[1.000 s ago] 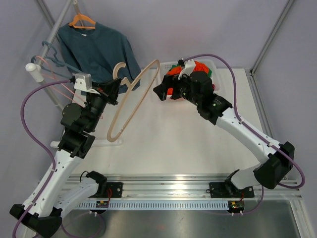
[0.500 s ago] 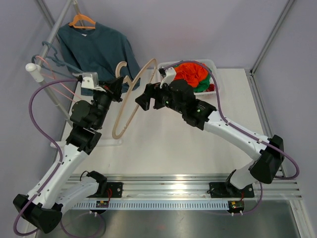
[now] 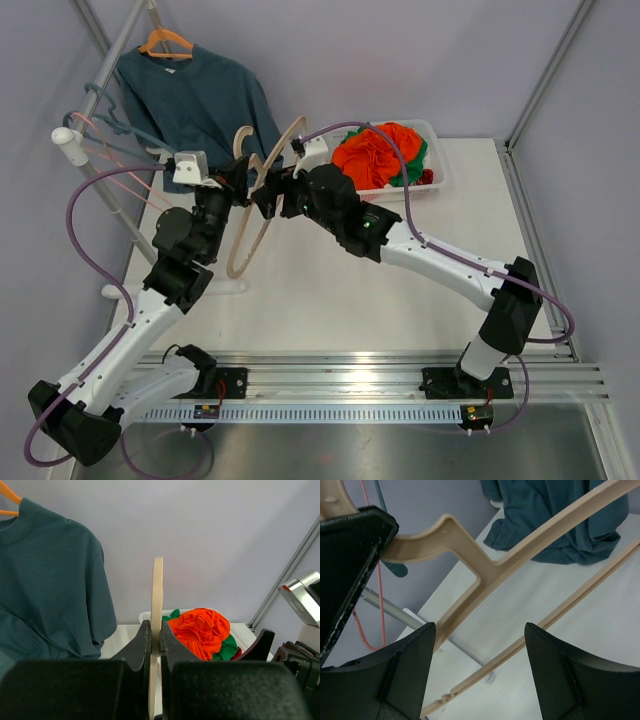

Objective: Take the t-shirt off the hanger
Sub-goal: Pass the hanger from the left arm to the right

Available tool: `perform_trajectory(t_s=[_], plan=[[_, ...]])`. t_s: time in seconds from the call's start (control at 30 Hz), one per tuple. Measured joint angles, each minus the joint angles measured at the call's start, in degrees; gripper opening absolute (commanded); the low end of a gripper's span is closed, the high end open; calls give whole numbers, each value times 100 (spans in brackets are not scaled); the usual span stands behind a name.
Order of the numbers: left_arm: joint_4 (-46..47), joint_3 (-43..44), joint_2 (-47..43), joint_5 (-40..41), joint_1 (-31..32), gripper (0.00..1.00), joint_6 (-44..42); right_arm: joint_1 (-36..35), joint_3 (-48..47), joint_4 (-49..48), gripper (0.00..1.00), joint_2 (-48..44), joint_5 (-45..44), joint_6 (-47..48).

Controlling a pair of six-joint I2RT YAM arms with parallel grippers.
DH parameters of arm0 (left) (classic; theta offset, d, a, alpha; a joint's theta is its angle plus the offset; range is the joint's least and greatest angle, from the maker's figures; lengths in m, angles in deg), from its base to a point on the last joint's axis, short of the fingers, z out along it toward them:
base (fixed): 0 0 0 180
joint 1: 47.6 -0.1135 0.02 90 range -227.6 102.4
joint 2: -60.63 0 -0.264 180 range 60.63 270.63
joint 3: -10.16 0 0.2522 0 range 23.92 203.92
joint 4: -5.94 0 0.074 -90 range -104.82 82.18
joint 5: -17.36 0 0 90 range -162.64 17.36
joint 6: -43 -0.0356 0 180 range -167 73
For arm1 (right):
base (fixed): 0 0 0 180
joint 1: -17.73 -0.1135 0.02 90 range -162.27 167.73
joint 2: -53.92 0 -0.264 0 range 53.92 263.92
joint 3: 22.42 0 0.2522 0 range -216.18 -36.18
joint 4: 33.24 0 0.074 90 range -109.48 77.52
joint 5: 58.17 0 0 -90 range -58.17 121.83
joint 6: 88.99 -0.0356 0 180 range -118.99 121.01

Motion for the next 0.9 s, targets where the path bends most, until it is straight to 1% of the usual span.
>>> perform_trajectory(t_s=[0.17,0.33,0.67,0.9], plan=[[2,0,37,140,79,0,-94,-61,0,-417,74,96,-267,293],[-129,42,98,236,96,0,-133,-190,39,-970,74,116,-516,787],[-688,400,144,289,111,0,-125,-221,280,-1864,71,199,-560,1838],[-1213,717,144,262,111,0,-50,-221,446,-2208,67,323,-505,2426]])
